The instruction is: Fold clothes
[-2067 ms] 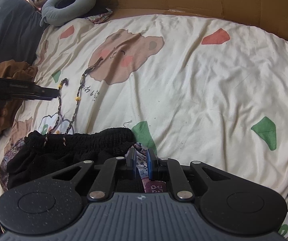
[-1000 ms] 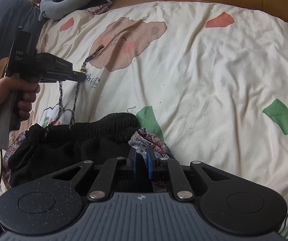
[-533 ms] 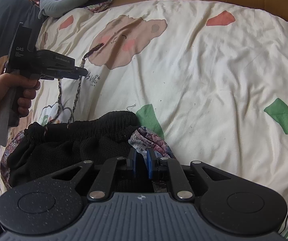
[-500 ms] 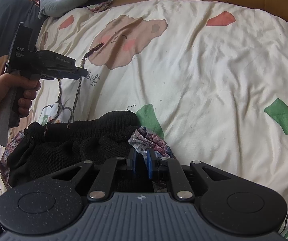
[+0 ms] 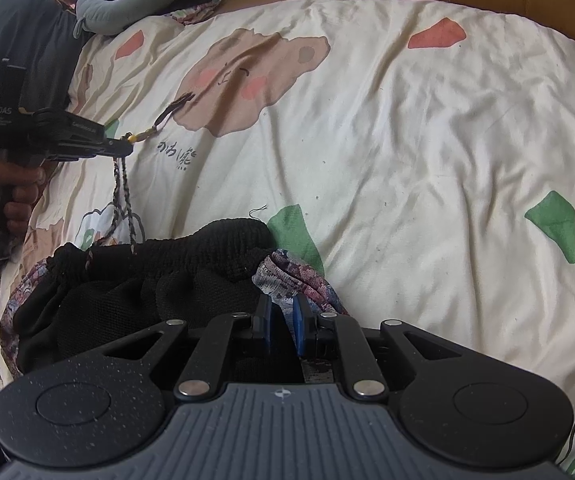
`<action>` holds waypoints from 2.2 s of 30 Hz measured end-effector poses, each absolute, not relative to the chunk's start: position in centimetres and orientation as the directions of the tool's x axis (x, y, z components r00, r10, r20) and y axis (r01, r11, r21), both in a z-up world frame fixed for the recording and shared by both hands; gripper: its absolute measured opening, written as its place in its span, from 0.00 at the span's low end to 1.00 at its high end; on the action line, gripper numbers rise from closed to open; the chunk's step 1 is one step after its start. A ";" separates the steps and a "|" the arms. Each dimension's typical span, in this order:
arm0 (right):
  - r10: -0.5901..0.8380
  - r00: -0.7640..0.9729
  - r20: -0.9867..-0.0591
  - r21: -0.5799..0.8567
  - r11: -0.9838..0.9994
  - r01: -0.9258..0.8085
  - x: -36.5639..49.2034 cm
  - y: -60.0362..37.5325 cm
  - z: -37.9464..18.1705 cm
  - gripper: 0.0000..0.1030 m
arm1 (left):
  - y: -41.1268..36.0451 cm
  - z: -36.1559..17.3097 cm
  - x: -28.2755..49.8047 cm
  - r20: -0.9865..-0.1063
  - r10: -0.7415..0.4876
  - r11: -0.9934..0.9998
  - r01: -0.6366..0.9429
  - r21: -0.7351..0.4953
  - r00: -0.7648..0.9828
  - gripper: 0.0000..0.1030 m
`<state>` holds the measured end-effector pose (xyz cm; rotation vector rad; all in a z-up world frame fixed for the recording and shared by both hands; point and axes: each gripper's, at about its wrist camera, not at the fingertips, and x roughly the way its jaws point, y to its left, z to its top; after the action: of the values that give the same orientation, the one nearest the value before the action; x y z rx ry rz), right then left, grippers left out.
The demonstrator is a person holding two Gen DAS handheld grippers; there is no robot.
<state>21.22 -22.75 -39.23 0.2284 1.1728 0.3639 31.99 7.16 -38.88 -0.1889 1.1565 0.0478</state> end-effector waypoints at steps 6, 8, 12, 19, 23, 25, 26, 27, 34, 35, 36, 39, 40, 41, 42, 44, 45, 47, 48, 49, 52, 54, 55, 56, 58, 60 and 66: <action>0.393 0.339 -0.855 0.360 0.920 -0.157 21.3 -22.8 -39.3 0.10 | 8.0 -40.4 30.9 -0.926 -0.053 0.976 -0.178 -0.127 0.373 0.09; 0.392 0.338 -0.856 0.359 0.920 -0.157 21.3 -22.8 -39.3 0.10 | 7.9 -40.1 30.4 -0.925 -0.049 0.977 -0.175 -0.123 0.378 0.11; 0.389 0.337 -0.857 0.356 0.921 -0.156 21.4 -22.8 -39.3 0.10 | 7.8 -39.7 29.7 -0.924 -0.047 0.977 -0.175 -0.122 0.379 0.26; 0.388 0.338 -0.858 0.354 0.922 -0.158 21.3 -22.8 -39.4 0.10 | 7.7 -38.7 28.7 -0.916 -0.026 0.983 -0.154 -0.095 0.401 0.42; 0.386 0.336 -0.859 0.352 0.922 -0.161 21.3 -22.7 -39.4 0.10 | 7.5 -40.4 29.4 -0.929 -0.031 0.986 -0.139 -0.088 0.369 0.46; 0.387 0.336 -0.859 0.351 0.922 -0.163 21.3 -22.7 -39.4 0.10 | 7.7 -41.3 29.6 -0.931 -0.034 0.984 -0.150 -0.094 0.363 0.46; 0.386 0.336 -0.859 0.351 0.922 -0.163 21.3 -22.8 -39.4 0.10 | 7.7 -41.5 29.7 -0.930 -0.033 0.983 -0.157 -0.097 0.366 0.46; 0.386 0.336 -0.859 0.351 0.922 -0.162 21.3 -22.8 -39.4 0.10 | 7.6 -41.4 29.7 -0.928 -0.031 0.983 -0.159 -0.096 0.370 0.44; 0.384 0.336 -0.860 0.349 0.923 -0.162 21.4 -22.7 -39.5 0.10 | 7.5 -41.2 29.3 -0.924 -0.074 0.978 -0.152 -0.141 0.376 0.06; 0.385 0.337 -0.859 0.349 0.923 -0.164 21.4 -22.6 -39.4 0.10 | 7.5 -41.2 29.2 -0.923 -0.077 0.978 -0.153 -0.144 0.378 0.05; 0.385 0.338 -0.859 0.349 0.923 -0.165 21.4 -22.6 -39.4 0.10 | 7.6 -41.1 29.2 -0.921 -0.079 0.976 -0.158 -0.149 0.381 0.04; 0.384 0.342 -0.858 0.351 0.923 -0.157 21.4 -22.8 -39.3 0.11 | 7.9 -40.7 29.2 -0.916 -0.088 0.972 -0.169 -0.166 0.390 0.03; 0.384 0.344 -0.857 0.352 0.923 -0.153 21.3 -22.8 -39.3 0.11 | 7.9 -40.2 29.1 -0.913 -0.091 0.972 -0.165 -0.169 0.398 0.03; 0.383 0.347 -0.856 0.353 0.924 -0.149 21.3 -22.9 -39.3 0.11 | 7.9 -39.8 29.1 -0.910 -0.094 0.972 -0.160 -0.172 0.405 0.03; 0.384 0.351 -0.854 0.355 0.923 -0.146 21.3 -22.9 -39.2 0.11 | 7.9 -39.4 29.1 -0.906 -0.098 0.972 -0.156 -0.176 0.412 0.03; 0.384 0.359 -0.851 0.358 0.923 -0.140 21.3 -22.9 -39.1 0.11 | 7.8 -38.3 28.8 -0.898 -0.113 0.970 -0.147 -0.192 0.426 0.03; 0.385 0.359 -0.850 0.360 0.923 -0.139 21.3 -22.9 -39.0 0.11 | 7.7 -37.7 28.7 -0.894 -0.120 0.970 -0.140 -0.198 0.433 0.03; 0.388 0.359 -0.849 0.362 0.922 -0.139 21.3 -22.8 -38.8 0.11 | 7.4 -36.5 28.2 -0.885 -0.138 0.969 -0.124 -0.214 0.445 0.03; 0.389 0.358 -0.849 0.363 0.921 -0.141 21.2 -22.7 -38.7 0.11 | 7.2 -35.9 27.9 -0.881 -0.146 0.969 -0.115 -0.220 0.450 0.03; 0.390 0.357 -0.849 0.362 0.921 -0.144 21.2 -22.6 -38.6 0.11 | 7.1 -35.2 27.6 -0.877 -0.155 0.968 -0.106 -0.226 0.454 0.03; 0.386 0.357 -0.851 0.356 0.922 -0.149 20.9 -22.4 -38.2 0.20 | 6.8 -33.4 26.4 -0.866 -0.184 0.965 -0.081 -0.249 0.466 0.03; 0.382 0.358 -0.852 0.352 0.924 -0.150 20.7 -22.3 -38.0 0.28 | 6.7 -32.1 25.4 -0.858 -0.203 0.964 -0.057 -0.259 0.472 0.03; 0.381 0.356 -0.853 0.350 0.924 -0.151 20.6 -22.3 -37.8 0.28 | 6.7 -31.5 25.0 -0.854 -0.212 0.963 -0.046 -0.264 0.475 0.03; 0.381 0.356 -0.853 0.349 0.925 -0.153 20.5 -22.3 -37.7 0.28 | 6.6 -30.9 24.4 -0.851 -0.217 0.963 -0.039 -0.267 0.479 0.03; 0.376 0.359 -0.854 0.343 0.926 -0.154 20.2 -22.4 -37.3 0.28 | 6.5 -29.9 23.4 -0.845 -0.227 0.962 -0.024 -0.272 0.485 0.03; 0.374 0.363 -0.853 0.342 0.927 -0.150 19.9 -22.6 -36.9 0.28 | 6.4 -29.0 22.2 -0.840 -0.235 0.961 -0.011 -0.276 0.490 0.03; 0.361 0.384 -0.850 0.340 0.932 -0.124 18.9 -23.9 -35.2 0.28 | 5.9 -26.7 18.9 -0.823 -0.261 0.958 0.031 -0.285 0.504 0.03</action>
<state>18.86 -23.90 -35.21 0.2351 1.1371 0.3128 18.94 5.87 -26.71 -0.2462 1.0307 -0.1788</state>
